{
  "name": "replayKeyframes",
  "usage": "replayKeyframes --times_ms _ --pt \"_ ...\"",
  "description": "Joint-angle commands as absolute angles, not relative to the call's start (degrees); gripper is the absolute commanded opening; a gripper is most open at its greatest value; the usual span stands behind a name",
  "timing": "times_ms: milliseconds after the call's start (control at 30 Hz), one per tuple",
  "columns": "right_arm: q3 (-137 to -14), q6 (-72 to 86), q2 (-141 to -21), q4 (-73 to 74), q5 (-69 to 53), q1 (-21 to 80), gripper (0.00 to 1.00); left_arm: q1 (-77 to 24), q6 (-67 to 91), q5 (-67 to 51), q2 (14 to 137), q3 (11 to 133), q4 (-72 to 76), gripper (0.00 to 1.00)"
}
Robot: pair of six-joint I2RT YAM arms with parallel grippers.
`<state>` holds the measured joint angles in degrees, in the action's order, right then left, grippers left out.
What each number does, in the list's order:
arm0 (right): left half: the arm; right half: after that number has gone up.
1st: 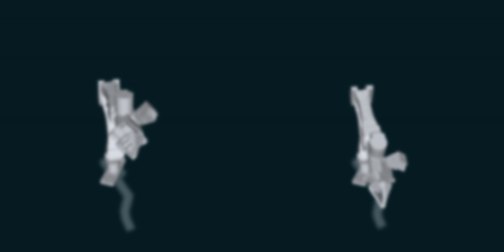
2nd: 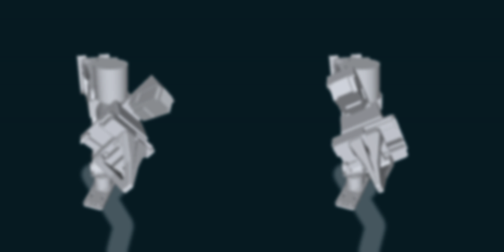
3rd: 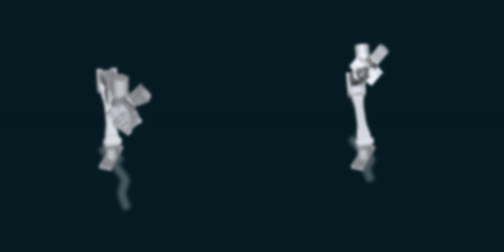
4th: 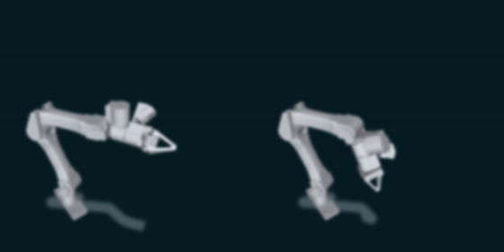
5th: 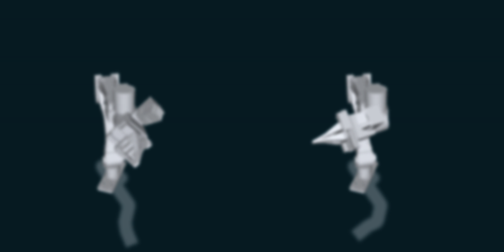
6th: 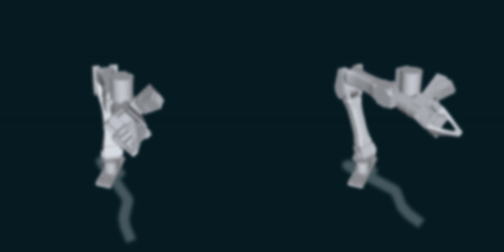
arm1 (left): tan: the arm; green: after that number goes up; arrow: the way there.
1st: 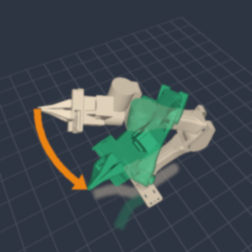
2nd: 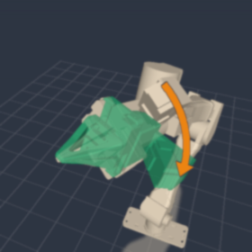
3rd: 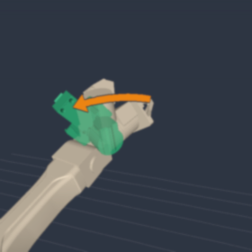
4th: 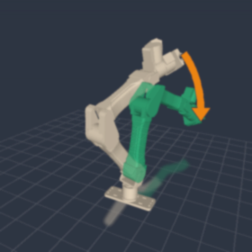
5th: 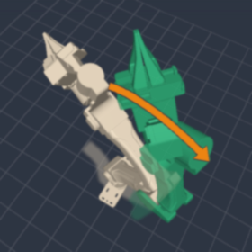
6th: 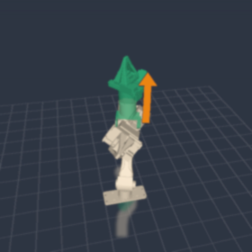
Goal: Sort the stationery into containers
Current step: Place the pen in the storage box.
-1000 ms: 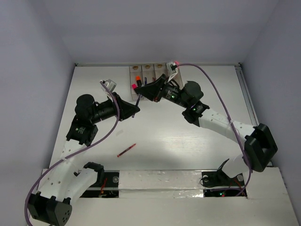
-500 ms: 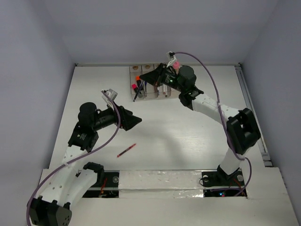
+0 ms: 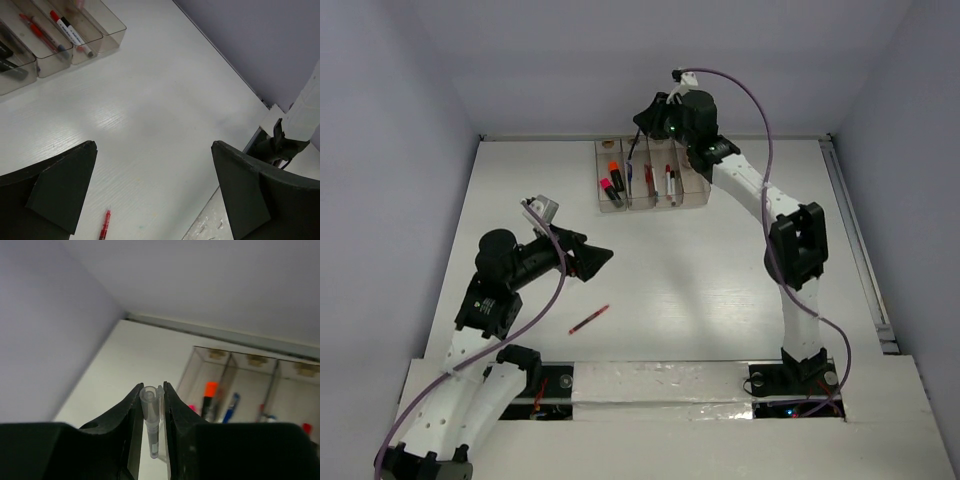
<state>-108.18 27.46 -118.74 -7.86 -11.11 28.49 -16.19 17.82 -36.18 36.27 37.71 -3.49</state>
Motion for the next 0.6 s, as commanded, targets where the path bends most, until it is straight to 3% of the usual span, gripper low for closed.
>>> replayKeyframes --times_ms 0,200,567 --pt "-120.54 12.85 -124.26 5.78 -3.7 28.74 0.0 -16.44 16.52 -34.1 36.12 36.91 -3.51 0.99" --pt "-131.04 5.89 -132.97 15.9 -1.85 28.74 0.0 -16.44 16.88 -32.78 35.16 36.47 -3.51 0.99" --pt "-138.86 9.83 -143.25 21.88 -7.64 28.74 0.0 -16.44 17.05 -32.87 35.86 36.21 -3.52 0.99"
